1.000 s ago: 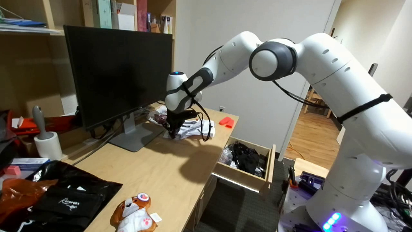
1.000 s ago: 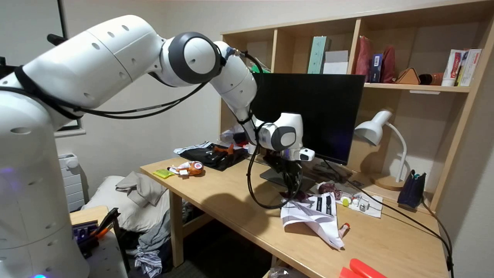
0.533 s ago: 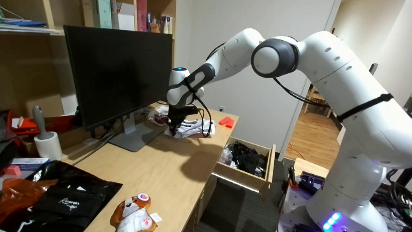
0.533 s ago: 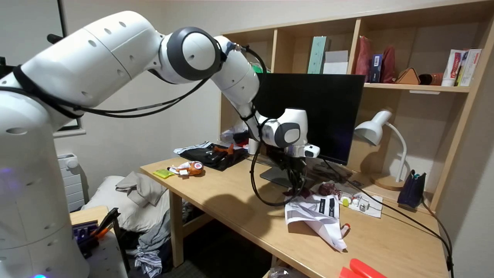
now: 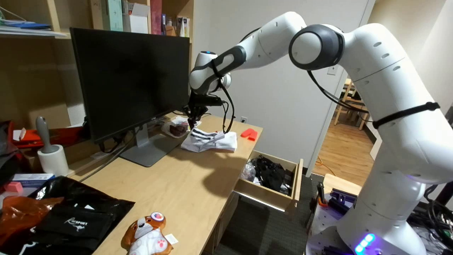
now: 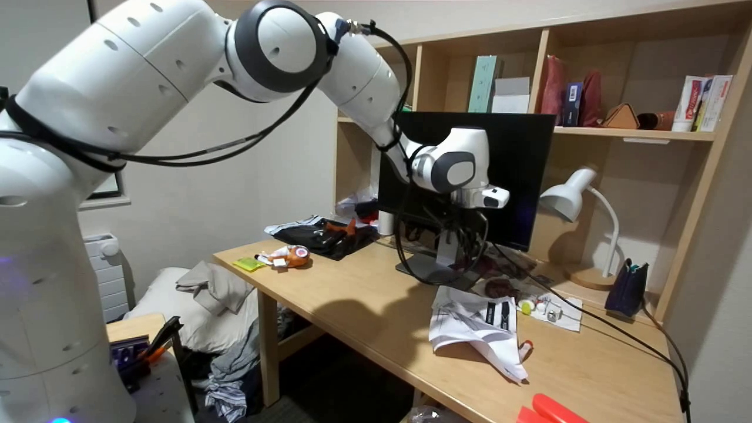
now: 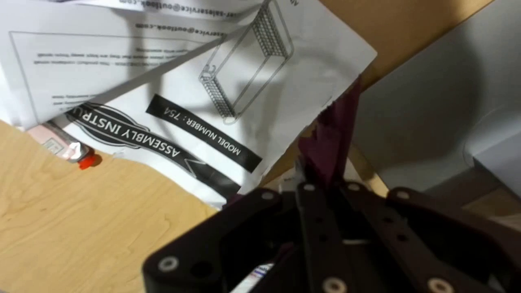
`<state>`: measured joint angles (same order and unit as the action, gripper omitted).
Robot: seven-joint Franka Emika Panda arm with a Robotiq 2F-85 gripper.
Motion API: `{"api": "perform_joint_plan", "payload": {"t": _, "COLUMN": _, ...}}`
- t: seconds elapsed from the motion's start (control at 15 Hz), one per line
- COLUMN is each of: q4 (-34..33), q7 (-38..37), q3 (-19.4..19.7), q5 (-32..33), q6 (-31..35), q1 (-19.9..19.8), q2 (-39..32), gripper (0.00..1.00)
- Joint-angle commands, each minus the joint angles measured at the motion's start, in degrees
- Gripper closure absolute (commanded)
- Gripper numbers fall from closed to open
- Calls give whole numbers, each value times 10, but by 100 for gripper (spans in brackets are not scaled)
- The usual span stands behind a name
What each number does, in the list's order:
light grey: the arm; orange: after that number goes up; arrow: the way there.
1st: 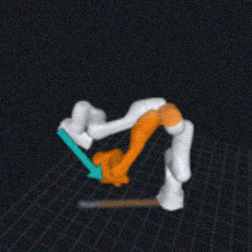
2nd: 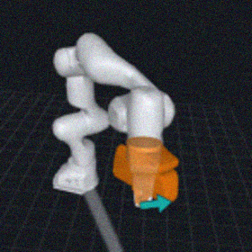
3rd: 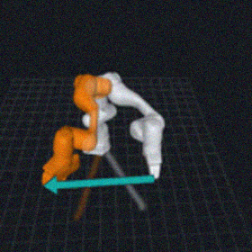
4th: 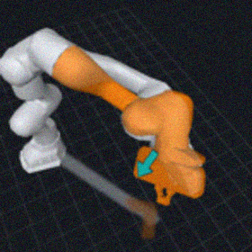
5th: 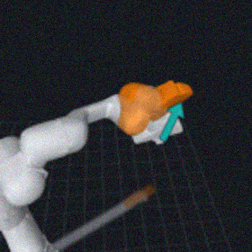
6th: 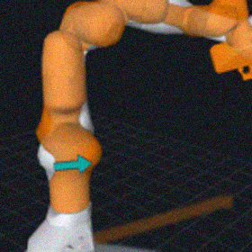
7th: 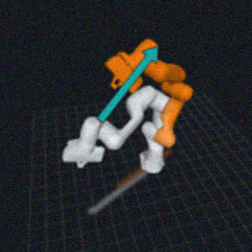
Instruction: Move the purple cloth to the left side of the desk then move the papers to the left side as well
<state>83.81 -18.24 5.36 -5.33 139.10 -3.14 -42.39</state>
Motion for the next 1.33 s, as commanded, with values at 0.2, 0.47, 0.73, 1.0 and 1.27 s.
{"api": "perform_joint_plan", "payload": {"t": 0.2, "q4": -57, "q7": -46, "q3": 39, "q5": -28, "q6": -72, "q1": -51, "q2": -3, "gripper": 93}}
{"api": "perform_joint_plan", "payload": {"t": 0.47, "q4": -163, "q7": -92, "q3": 58, "q5": -42, "q6": -173, "q1": -94, "q2": -55, "gripper": 93}}
{"api": "perform_joint_plan", "payload": {"t": 0.73, "q4": -242, "q7": -91, "q3": 54, "q5": -43, "q6": -233, "q1": -120, "q2": -97, "gripper": 93}}
{"api": "perform_joint_plan", "payload": {"t": 1.0, "q4": -256, "q7": -75, "q3": 43, "q5": -37, "q6": -260, "q1": -108, "q2": -108, "gripper": 93}}
{"api": "perform_joint_plan", "payload": {"t": 1.27, "q4": -127, "q7": -24, "q3": 14, "q5": -12, "q6": -216, "q1": -45, "q2": -49, "gripper": 93}}
